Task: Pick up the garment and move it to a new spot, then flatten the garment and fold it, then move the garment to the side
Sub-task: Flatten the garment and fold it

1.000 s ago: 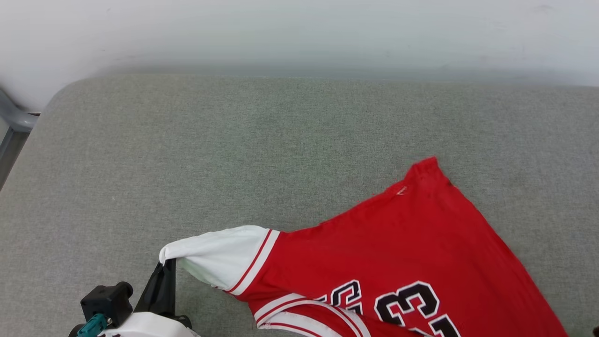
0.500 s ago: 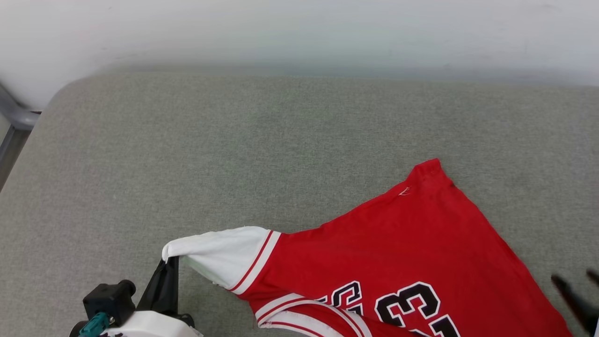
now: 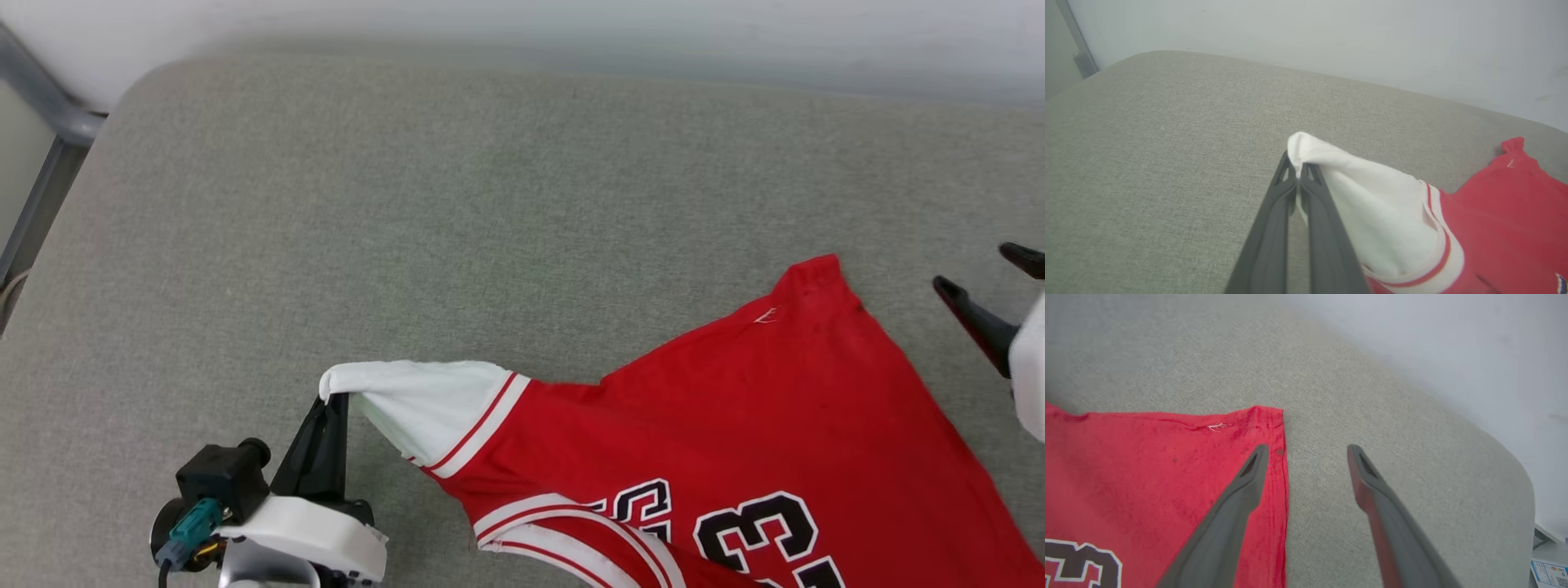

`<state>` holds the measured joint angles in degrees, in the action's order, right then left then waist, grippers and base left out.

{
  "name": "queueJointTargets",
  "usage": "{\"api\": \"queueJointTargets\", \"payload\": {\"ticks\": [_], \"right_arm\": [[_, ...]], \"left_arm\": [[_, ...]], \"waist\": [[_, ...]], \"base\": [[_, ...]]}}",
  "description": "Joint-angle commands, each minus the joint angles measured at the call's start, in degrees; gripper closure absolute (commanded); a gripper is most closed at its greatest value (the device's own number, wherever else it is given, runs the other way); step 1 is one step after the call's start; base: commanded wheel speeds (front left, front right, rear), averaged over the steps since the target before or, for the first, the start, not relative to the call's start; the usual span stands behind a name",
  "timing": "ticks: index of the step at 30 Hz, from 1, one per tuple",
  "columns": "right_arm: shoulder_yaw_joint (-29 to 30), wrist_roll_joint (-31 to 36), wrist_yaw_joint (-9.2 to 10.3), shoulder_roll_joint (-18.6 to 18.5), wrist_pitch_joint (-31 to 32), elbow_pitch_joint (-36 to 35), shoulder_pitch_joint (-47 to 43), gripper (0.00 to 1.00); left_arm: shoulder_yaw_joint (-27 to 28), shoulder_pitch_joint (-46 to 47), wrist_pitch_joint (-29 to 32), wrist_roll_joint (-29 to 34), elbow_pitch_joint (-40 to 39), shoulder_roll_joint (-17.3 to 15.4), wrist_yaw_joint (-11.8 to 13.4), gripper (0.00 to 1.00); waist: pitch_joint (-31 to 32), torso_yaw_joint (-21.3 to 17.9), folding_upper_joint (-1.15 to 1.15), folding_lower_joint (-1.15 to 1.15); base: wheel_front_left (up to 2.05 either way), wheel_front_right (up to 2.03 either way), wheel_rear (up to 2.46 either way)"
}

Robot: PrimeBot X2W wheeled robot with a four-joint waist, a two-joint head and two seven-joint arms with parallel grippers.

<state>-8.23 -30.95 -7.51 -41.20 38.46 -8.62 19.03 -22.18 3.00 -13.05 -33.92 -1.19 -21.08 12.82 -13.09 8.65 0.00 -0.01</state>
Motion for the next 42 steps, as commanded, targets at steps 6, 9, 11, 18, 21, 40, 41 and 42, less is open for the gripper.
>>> {"api": "queueJointTargets", "payload": {"ticks": [6,9,11,18,21,40,41,42], "right_arm": [[-11.3,-1.9,0.04,-2.3,8.4,7.2,11.8,0.0],[-16.4,-2.2,0.04,-2.6,10.3,11.0,16.5,0.0],[-19.1,-2.4,0.04,-2.2,10.8,13.4,19.3,0.0],[-27.5,-2.9,0.04,-0.8,9.4,22.3,25.8,0.0],[-32.1,-2.5,0.04,-1.1,8.6,26.0,26.3,0.0],[-38.5,-12.1,0.06,-1.8,-12.2,30.5,29.8,1.0],[-38.2,-12.3,0.06,-2.2,-13.3,30.2,29.6,1.0],[-38.2,-12.3,0.06,-2.2,-13.3,30.2,29.6,1.0]], "left_arm": [[-1.0,3.2,-0.5,1.1,0.1,1.2,-0.7,1.0],[-1.5,4.4,-0.8,1.2,0.2,1.8,-1.0,1.0],[-1.7,5.1,-0.9,1.5,0.4,2.3,-1.2,1.0],[-2.2,7.3,-1.3,1.8,1.3,3.5,-2.0,1.0],[-2.3,8.1,-1.4,1.9,1.9,4.0,-2.2,1.0],[-1.1,7.5,-1.4,2.7,4.1,1.7,-3.1,1.0],[-1.0,7.7,-1.4,2.8,3.7,1.3,-3.1,1.0],[-1.0,7.7,-1.4,2.8,3.7,1.3,-3.1,1.0]], "waist": [[-4.0,3.0,0.0,0.01],[-5.7,3.9,0.0,0.01],[-6.7,4.5,0.0,0.01],[-9.8,5.7,0.0,0.01],[-10.7,6.0,0.0,0.01],[-3.0,2.3,0.0,0.01],[-2.3,2.0,0.0,0.01],[-2.3,2.0,0.0,0.01]], "base": [[0.0,0.0,0.0],[0.0,0.0,0.0],[0.0,0.0,0.0],[0.0,0.0,0.0],[0.0,0.0,0.0],[0.0,0.0,0.0],[0.0,0.0,0.0],[0.0,0.0,0.0]]}}
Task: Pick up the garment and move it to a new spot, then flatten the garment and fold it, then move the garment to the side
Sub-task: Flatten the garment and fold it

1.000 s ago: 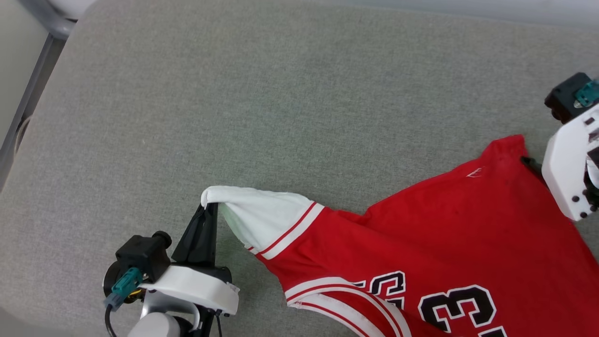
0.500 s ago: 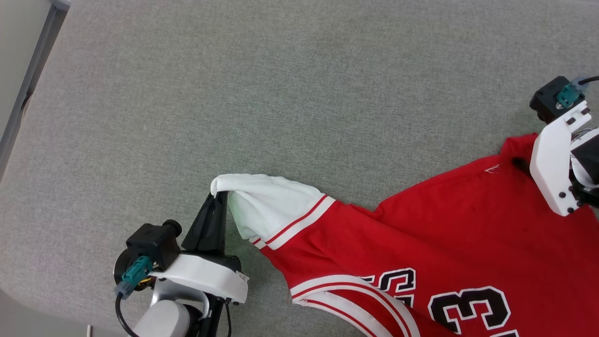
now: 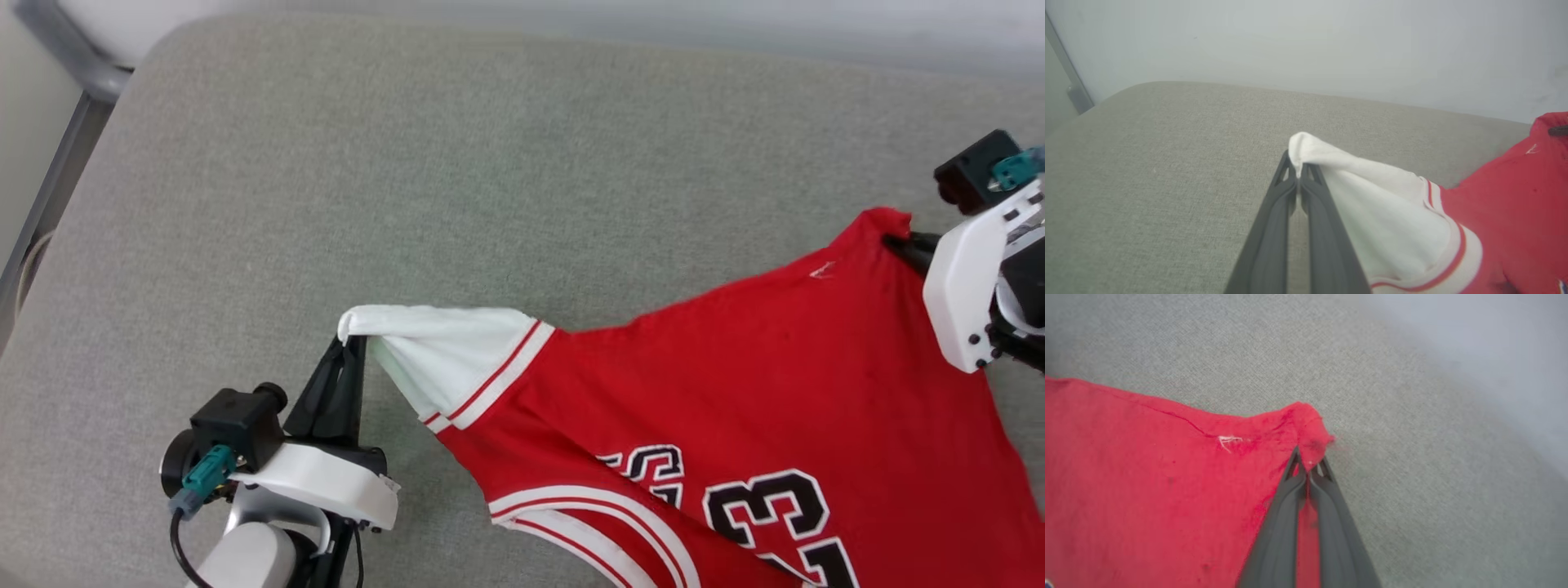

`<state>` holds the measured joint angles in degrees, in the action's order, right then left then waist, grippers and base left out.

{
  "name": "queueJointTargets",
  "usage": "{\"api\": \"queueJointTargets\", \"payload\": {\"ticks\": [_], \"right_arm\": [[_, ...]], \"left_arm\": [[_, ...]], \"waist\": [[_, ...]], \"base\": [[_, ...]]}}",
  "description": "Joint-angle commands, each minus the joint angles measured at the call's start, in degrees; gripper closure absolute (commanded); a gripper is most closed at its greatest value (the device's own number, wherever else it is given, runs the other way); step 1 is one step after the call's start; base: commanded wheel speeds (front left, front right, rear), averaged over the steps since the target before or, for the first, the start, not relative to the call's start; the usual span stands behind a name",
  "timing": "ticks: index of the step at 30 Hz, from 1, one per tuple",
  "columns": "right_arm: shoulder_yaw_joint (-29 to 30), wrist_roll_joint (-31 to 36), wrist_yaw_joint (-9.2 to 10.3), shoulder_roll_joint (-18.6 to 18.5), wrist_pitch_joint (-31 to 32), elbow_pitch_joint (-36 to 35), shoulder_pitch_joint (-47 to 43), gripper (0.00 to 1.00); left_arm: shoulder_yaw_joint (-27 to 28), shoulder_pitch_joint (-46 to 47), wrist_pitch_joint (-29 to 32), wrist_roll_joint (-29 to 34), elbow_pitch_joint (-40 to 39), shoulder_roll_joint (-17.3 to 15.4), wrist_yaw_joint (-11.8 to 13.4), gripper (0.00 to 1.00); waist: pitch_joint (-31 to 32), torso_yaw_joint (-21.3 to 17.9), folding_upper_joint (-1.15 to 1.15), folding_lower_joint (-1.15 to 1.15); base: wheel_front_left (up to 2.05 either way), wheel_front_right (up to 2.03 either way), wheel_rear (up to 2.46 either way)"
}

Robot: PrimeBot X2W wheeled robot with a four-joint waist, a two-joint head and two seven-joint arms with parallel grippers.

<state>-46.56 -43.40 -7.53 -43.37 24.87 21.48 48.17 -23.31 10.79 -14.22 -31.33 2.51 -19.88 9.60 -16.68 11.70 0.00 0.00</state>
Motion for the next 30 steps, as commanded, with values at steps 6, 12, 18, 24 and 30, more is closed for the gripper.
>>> {"api": "queueJointTargets", "payload": {"ticks": [6,12,18,24,30], "right_arm": [[1.5,-1.9,0.08,-1.6,-3.8,-3.4,-2.5,1.0],[5.9,-3.2,0.08,-2.9,-6.1,-8.5,-5.1,1.0],[13.2,-1.6,0.08,-2.2,-7.0,-14.1,-6.8,1.0],[21.0,0.8,0.08,-0.1,-5.4,-19.5,-7.1,1.0],[27.3,3.8,0.08,3.1,-3.5,-23.1,-4.9,1.0]], "left_arm": [[1.1,1.9,2.0,0.9,-3.2,-3.1,-0.1,1.0],[2.3,6.2,5.0,1.4,-6.8,-6.1,-0.6,1.0],[2.7,15.0,8.2,2.9,-8.3,-8.5,-2.1,1.0],[2.7,25.3,11.1,3.3,-8.5,-9.4,-4.5,1.0],[2.0,35.0,13.3,4.0,-6.9,-8.6,-6.3,1.0]], "waist": [[5.6,-3.6,0.0,0.0],[9.1,-5.9,0.0,0.0],[10.6,-7.6,0.0,0.0],[10.9,-8.8,0.0,0.0],[9.3,-9.9,0.0,0.0]], "base": [[0.0,0.0,0.0],[0.0,0.0,0.0],[0.0,0.0,0.0],[0.0,0.0,0.0],[0.0,0.0,0.0]]}}
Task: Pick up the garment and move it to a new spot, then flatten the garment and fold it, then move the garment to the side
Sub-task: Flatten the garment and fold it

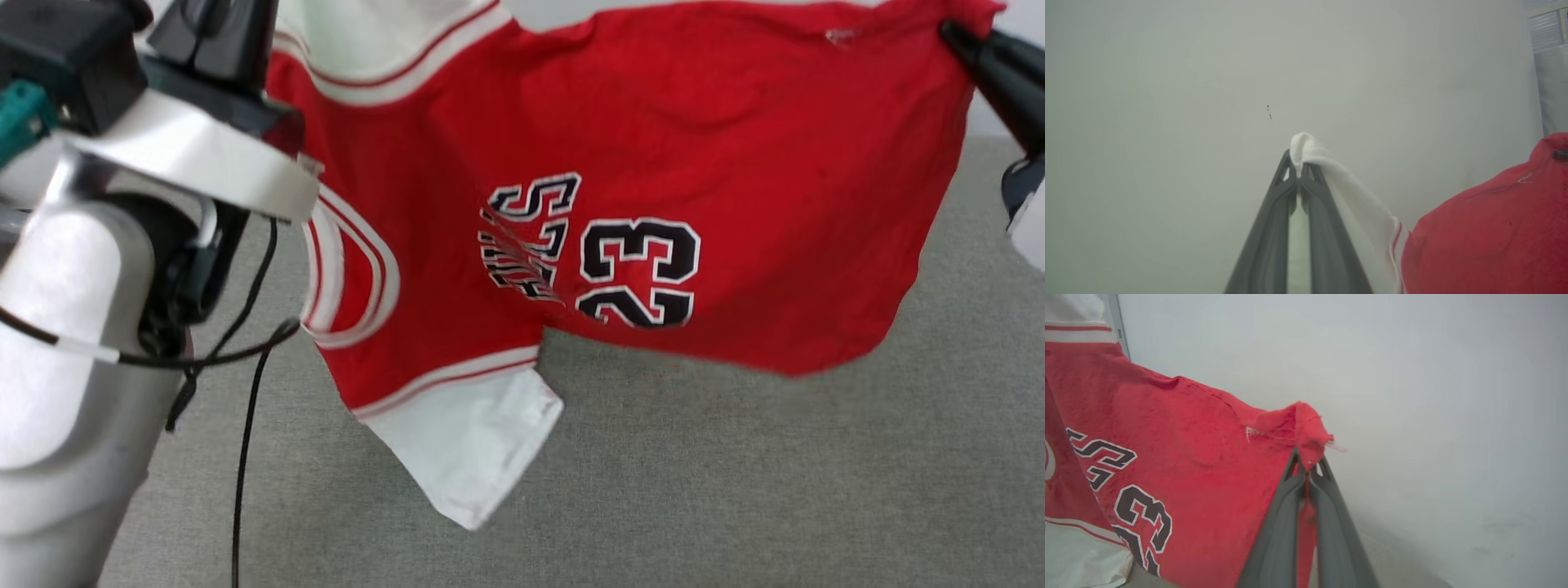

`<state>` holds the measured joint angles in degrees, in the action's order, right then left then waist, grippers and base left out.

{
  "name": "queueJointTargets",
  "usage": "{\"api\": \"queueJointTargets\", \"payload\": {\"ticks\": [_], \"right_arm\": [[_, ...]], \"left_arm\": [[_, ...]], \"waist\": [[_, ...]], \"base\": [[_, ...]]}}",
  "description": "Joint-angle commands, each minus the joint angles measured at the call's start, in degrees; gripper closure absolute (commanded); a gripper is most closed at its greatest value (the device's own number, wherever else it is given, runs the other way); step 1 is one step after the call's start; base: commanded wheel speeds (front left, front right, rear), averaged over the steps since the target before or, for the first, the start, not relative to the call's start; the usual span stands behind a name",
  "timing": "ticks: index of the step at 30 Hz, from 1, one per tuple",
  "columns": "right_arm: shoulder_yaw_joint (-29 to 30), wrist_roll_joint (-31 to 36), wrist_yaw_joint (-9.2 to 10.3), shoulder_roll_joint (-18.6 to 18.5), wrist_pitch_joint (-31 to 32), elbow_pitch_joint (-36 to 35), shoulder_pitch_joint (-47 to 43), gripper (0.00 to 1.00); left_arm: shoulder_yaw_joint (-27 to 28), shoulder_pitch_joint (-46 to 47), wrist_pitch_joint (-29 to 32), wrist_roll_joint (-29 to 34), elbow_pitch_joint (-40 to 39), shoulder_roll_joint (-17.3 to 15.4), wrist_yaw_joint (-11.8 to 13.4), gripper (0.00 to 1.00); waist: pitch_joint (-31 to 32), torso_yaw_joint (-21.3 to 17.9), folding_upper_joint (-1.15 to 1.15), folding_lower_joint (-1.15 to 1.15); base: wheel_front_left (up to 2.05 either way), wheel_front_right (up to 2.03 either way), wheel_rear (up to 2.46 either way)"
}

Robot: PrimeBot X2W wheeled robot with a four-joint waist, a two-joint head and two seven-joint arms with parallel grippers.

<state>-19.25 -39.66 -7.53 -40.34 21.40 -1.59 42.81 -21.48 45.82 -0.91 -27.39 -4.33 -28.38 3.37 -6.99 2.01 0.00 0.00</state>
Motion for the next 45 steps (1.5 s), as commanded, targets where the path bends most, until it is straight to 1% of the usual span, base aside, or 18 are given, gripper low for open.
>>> {"api": "queueJointTargets", "payload": {"ticks": [1,4,7,12,14,21,24,29,33,36,40,45], "right_arm": [[0.6,0.7,0.08,0.7,0.3,-0.3,1.2,1.0],[1.9,2.1,0.08,2.4,1.3,-0.5,4.2,1.0],[2.8,3.8,0.08,3.5,1.9,0.7,8.9,1.0],[2.9,6.5,0.08,4.7,2.0,5.8,18.8,1.0],[2.2,7.5,0.08,5.0,1.8,7.9,23.1,1.0],[-0.1,10.5,0.08,6.1,-1.9,16.6,37.9,1.0],[-1.6,11.7,0.08,6.6,-3.5,20.6,43.6,1.0],[-4.7,12.8,0.08,7.6,-6.4,26.6,51.8,1.0],[-7.0,13.2,0.08,8.4,-9.2,31.8,55.9,1.0],[-9.2,12.5,0.09,9.2,-11.1,35.2,56.4,1.0],[-13.1,11.3,0.09,9.3,-13.6,38.7,54.2,1.0],[-17.8,7.9,0.09,10.1,-17.0,41.6,49.7,1.0]], "left_arm": [[0.0,1.8,0.2,0.3,0.5,0.2,-0.3,1.0],[0.0,7.0,0.6,0.2,2.6,1.1,-1.3,1.0],[0.1,12.9,1.0,0.4,5.6,1.6,-2.4,1.0],[-0.1,24.0,1.3,1.5,12.5,2.3,-4.7,1.0],[-0.2,28.7,1.3,2.1,15.1,2.3,-5.4,1.0],[-0.1,44.4,-0.3,3.9,25.8,3.0,-7.5,1.0],[-0.7,50.6,-1.5,4.7,30.7,3.5,-8.5,1.0],[-1.3,58.4,-4.3,5.4,38.0,4.2,-9.2,1.0],[-1.9,60.8,-6.1,5.3,42.2,4.6,-9.7,1.0],[-2.6,59.8,-7.6,4.9,44.7,4.8,-9.9,1.0],[-3.5,57.0,-9.6,4.0,47.7,5.0,-10.3,1.0],[-4.7,51.7,-11.5,2.4,49.7,4.7,-10.6,1.0]], "waist": [[-0.9,-0.4,0.0,0.0],[-2.9,-0.8,0.0,0.0],[-5.7,-1.2,0.0,0.0],[-10.8,-1.7,0.0,0.0],[-12.9,-2.1,0.0,0.0],[-19.0,-2.9,0.0,0.0],[-20.9,-3.0,0.0,0.0],[-23.0,-2.8,0.0,0.0],[-24.4,-2.4,0.0,0.0],[-25.2,-2.2,0.0,0.0],[-25.6,-2.1,0.0,0.0],[-24.9,-2.1,0.0,0.0]], "base": [[0.0,0.0,0.0],[0.0,0.0,0.0],[0.0,0.0,0.0],[0.0,0.0,0.0],[0.0,0.0,0.0],[0.0,0.0,0.0],[0.0,0.0,0.0],[0.0,0.0,0.0],[0.0,0.0,0.0],[0.0,0.0,0.0],[0.0,0.0,0.0],[0.0,0.0,0.0]]}}
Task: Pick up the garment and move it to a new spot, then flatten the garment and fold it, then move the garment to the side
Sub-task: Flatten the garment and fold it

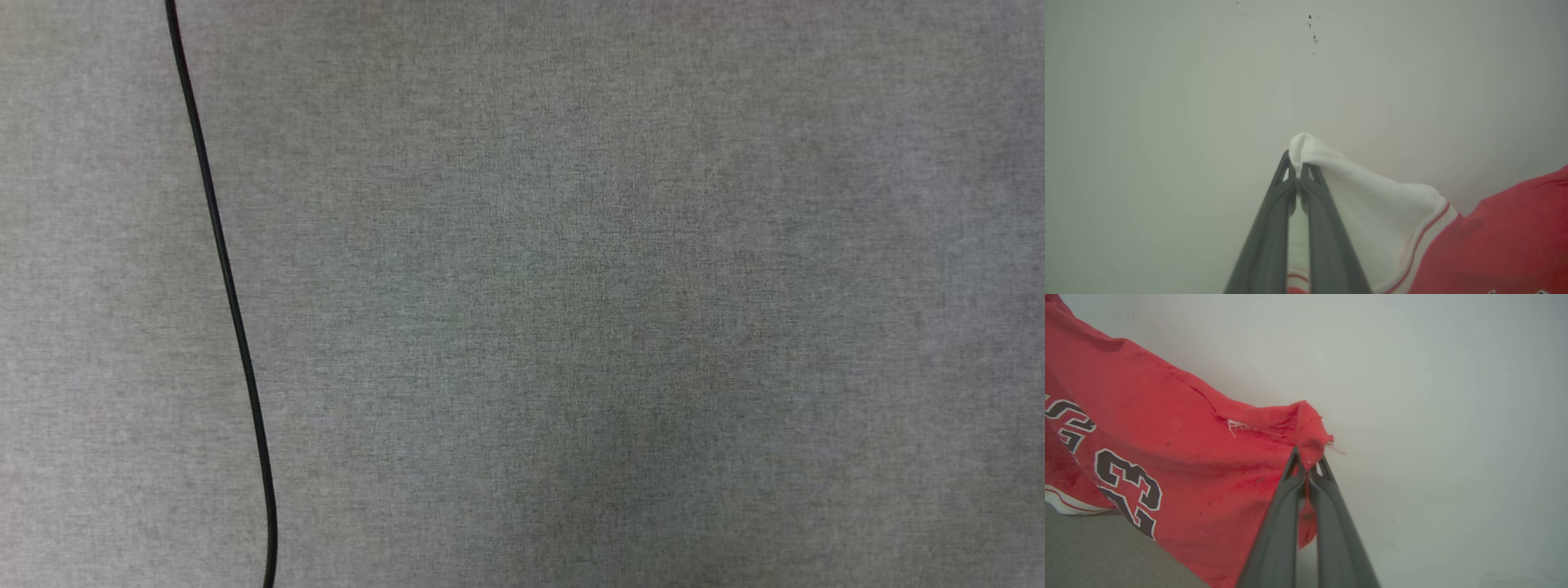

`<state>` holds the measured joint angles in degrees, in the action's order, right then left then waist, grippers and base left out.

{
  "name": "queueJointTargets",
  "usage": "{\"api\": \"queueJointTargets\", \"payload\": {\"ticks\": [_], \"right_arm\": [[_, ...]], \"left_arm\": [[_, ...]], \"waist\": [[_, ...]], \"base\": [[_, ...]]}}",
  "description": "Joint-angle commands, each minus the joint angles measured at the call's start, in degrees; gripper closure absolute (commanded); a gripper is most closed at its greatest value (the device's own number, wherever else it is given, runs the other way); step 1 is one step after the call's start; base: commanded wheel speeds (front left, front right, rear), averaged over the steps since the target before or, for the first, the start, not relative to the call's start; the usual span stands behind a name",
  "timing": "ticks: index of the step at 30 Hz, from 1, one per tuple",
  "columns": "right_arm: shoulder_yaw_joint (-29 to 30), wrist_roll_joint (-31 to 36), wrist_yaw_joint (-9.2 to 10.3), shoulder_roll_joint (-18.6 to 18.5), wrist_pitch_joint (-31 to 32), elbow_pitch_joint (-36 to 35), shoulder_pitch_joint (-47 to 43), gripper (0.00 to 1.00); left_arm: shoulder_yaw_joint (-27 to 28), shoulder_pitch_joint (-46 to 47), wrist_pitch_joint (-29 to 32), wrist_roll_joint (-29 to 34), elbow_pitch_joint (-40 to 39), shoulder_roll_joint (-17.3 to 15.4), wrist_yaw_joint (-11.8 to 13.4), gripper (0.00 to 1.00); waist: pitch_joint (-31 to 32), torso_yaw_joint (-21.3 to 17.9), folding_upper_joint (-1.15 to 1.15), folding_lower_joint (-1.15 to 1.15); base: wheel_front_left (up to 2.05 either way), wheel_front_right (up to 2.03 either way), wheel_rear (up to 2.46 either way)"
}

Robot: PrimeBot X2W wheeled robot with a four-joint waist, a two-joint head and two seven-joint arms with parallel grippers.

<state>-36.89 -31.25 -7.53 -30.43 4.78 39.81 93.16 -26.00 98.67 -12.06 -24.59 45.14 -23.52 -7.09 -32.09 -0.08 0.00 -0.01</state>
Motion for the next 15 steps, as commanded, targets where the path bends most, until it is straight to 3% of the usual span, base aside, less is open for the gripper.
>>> {"api": "queueJointTargets", "payload": {"ticks": [1,2,8,15], "right_arm": [[-1.2,-1.2,0.09,0.3,-1.1,0.5,-1.9,1.0],[-4.2,-3.6,0.09,0.0,-2.8,0.8,-5.8,1.0],[-8.7,-8.6,0.09,-1.6,-6.0,0.1,-14.7,1.0],[-11.9,-13.3,0.09,-3.6,-9.2,-2.2,-26.9,1.0]], "left_arm": [[-0.4,-2.6,-0.7,-0.7,0.2,-0.3,-0.2,1.0],[-0.4,-7.7,-1.5,-2.0,-0.5,-0.7,-0.2,1.0],[-0.1,-21.1,-2.6,-3.9,-3.6,-2.2,0.7,1.0],[0.9,-41.9,-2.8,-6.6,-12.6,-3.4,5.0,1.0]], "waist": [[0.6,0.0,0.0,0.01],[1.7,0.2,0.0,0.01],[5.2,0.7,0.0,0.01],[11.4,1.6,0.0,0.01]], "base": [[0.0,0.0,0.0],[0.0,0.0,0.0],[0.0,0.0,0.0],[0.0,0.0,0.0]]}}
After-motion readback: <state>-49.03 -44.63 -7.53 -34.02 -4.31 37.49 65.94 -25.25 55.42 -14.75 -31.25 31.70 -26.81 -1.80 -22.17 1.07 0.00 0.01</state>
